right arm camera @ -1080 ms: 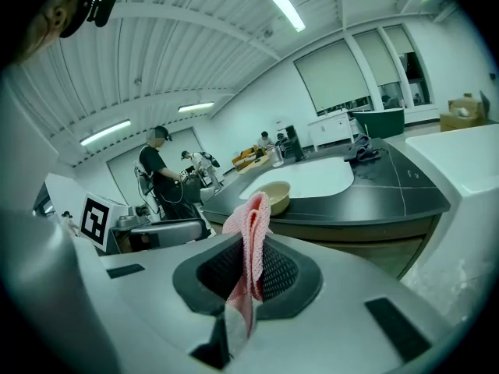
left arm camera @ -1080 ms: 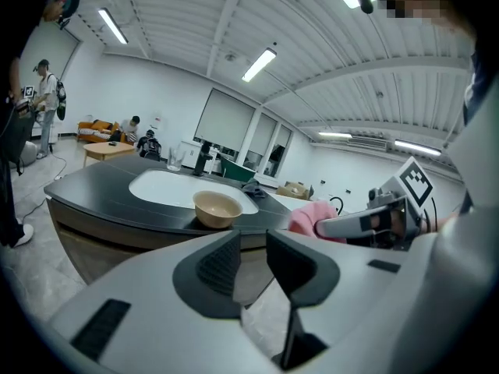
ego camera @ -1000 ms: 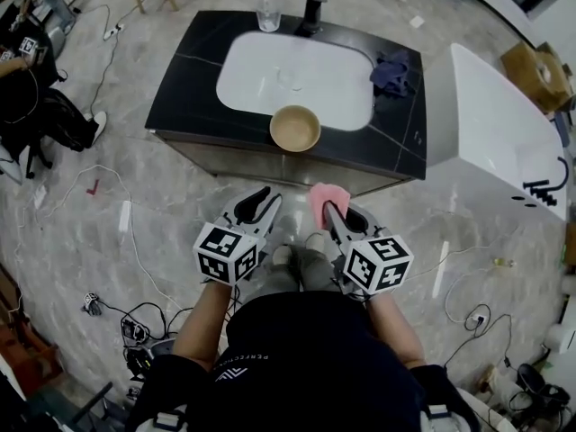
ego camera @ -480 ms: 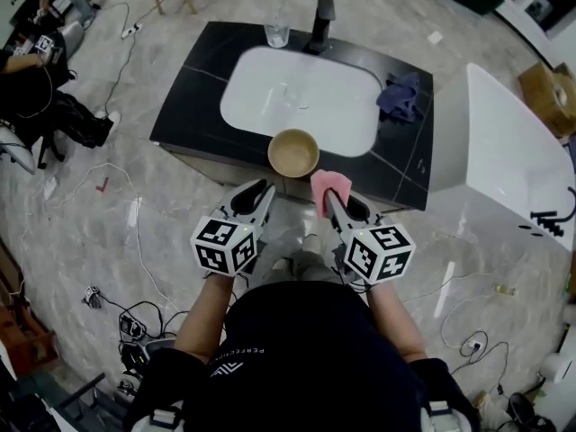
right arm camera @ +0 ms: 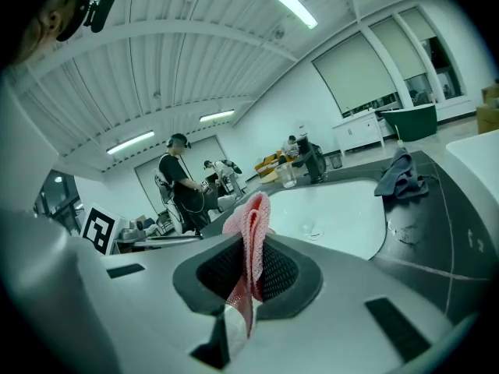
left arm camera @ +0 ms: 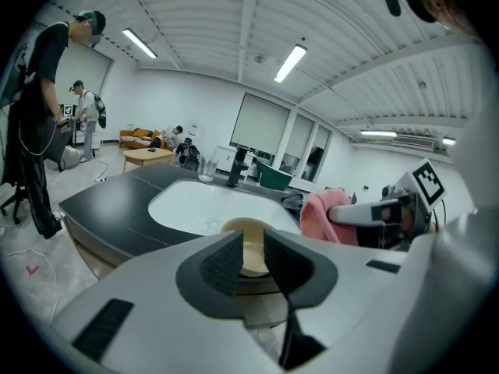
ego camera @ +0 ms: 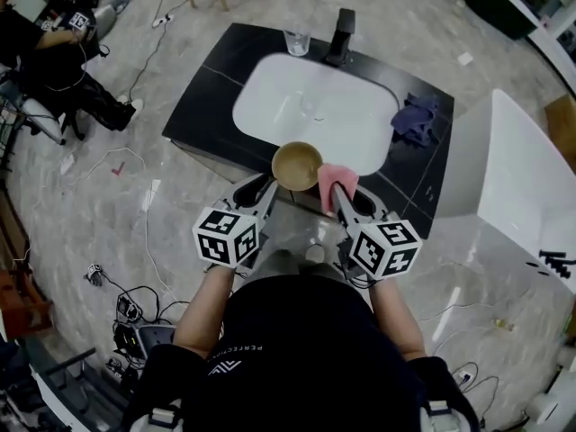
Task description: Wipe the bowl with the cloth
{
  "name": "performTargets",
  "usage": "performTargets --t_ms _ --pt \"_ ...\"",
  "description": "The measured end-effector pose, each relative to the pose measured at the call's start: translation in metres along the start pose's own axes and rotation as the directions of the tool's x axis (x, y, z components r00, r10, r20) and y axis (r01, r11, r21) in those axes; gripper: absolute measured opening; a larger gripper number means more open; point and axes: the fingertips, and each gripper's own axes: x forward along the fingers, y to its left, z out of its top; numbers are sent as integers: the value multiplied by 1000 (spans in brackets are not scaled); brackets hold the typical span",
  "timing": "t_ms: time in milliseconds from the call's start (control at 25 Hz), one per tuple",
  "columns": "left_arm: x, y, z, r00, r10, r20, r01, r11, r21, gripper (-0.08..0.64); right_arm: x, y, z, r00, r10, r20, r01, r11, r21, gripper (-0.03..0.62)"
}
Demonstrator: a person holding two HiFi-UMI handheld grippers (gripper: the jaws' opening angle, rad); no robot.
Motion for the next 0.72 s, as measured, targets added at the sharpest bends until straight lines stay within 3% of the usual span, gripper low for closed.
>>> performTargets --t_ms 360,720 --pt "24 25 -15 997 53 -64 -58 996 -64 75 24 -2 14 999 28 -24 -28 999 -18 48" --pt "55 38 -17 987 -56 -148 38 991 -127 75 54 -5 13 998 -33 -55 34 999 10 48"
